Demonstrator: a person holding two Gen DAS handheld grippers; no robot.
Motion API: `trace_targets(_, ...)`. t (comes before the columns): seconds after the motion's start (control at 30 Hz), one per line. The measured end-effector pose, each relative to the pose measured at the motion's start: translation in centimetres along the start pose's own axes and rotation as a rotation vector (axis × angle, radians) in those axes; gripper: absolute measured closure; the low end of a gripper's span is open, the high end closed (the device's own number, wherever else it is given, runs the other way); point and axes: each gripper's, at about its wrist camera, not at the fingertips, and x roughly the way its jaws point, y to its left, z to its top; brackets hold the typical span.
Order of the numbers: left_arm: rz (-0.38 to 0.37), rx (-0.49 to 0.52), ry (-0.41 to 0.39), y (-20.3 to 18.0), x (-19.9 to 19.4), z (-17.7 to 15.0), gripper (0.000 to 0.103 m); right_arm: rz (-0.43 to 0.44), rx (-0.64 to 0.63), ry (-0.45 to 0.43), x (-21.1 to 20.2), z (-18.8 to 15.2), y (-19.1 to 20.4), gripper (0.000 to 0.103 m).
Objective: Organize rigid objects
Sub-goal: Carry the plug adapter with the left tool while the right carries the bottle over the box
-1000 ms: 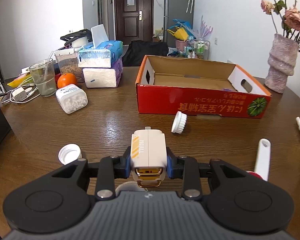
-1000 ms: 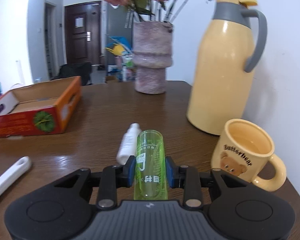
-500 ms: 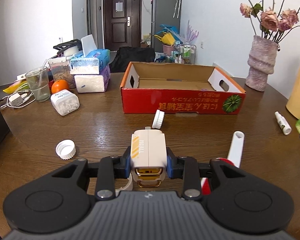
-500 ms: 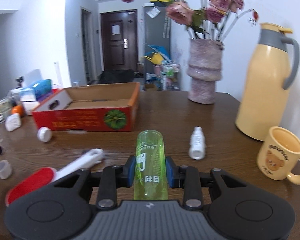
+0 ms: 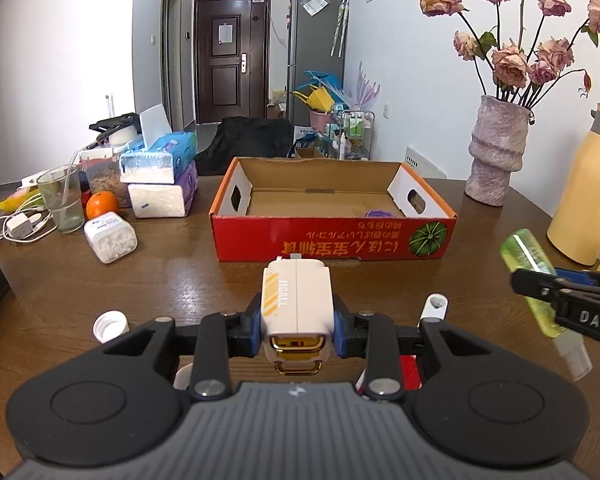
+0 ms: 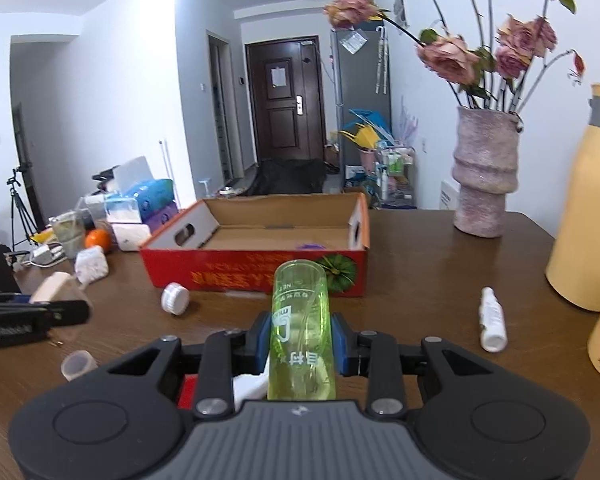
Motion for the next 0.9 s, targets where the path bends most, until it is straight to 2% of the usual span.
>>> trace_targets(0.5,0.012,-0.014,-0.031,-1.2,2.9,3.6,0.07,0.011,0.04,-0.038,3.2,3.7,0.7,0.073)
trace_targets(0.9,0.043,-0.042,-0.031,-1.2,7.8,7.3,0.07,0.002,0.075,-0.051,7.5,7.4,-0.1,0.073)
